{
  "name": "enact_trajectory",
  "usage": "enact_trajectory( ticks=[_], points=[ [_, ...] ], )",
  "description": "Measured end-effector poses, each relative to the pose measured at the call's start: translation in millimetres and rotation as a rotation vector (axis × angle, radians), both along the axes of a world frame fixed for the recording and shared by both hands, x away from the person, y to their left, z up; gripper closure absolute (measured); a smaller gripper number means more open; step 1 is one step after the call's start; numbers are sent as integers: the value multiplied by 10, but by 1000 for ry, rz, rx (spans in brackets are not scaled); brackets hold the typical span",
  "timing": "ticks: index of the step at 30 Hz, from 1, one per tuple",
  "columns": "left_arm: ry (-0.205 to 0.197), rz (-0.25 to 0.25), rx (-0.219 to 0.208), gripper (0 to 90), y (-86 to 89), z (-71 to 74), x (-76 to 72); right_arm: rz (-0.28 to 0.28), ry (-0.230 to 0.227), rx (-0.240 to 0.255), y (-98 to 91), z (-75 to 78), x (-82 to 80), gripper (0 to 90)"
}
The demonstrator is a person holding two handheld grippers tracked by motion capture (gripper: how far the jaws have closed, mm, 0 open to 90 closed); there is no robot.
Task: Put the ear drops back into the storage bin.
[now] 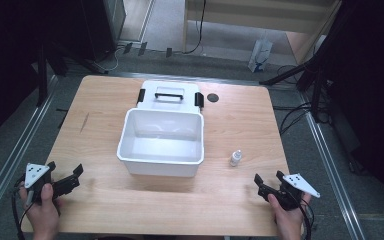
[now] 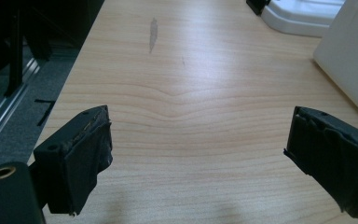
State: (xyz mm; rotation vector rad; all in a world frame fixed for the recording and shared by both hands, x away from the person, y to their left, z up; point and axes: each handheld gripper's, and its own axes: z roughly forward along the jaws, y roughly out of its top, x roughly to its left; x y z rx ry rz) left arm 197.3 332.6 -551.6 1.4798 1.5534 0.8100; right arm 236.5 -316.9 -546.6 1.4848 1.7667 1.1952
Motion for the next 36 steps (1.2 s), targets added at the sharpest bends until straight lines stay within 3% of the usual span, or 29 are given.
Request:
enact_trajectory(
  ticks=[4, 9, 13, 17, 20, 24, 36],
  points=[
    [15, 24, 20, 140, -20, 1, 13, -4, 5, -3, -2, -2, 7, 129],
    [24, 23, 27, 140, -29, 1, 22, -12, 6, -5, -1, -2, 9, 129],
    [27, 21, 36, 139, -38, 3, 25, 4, 37, -1, 2, -3, 24, 128],
    [22, 12, 36, 115, -43, 1, 15, 24, 78, -62, 31, -6, 48, 83],
    [32, 5, 40, 80, -49, 1, 27, 41, 117, -76, 47, 36, 71, 82],
    [44, -17, 47, 16, -50, 3, 44, 77, 159, -146, 91, 208, 127, 79],
    [52, -14, 68, 0, -74, 2, 69, 173, 356, -368, 288, 633, 409, 78]
  ],
)
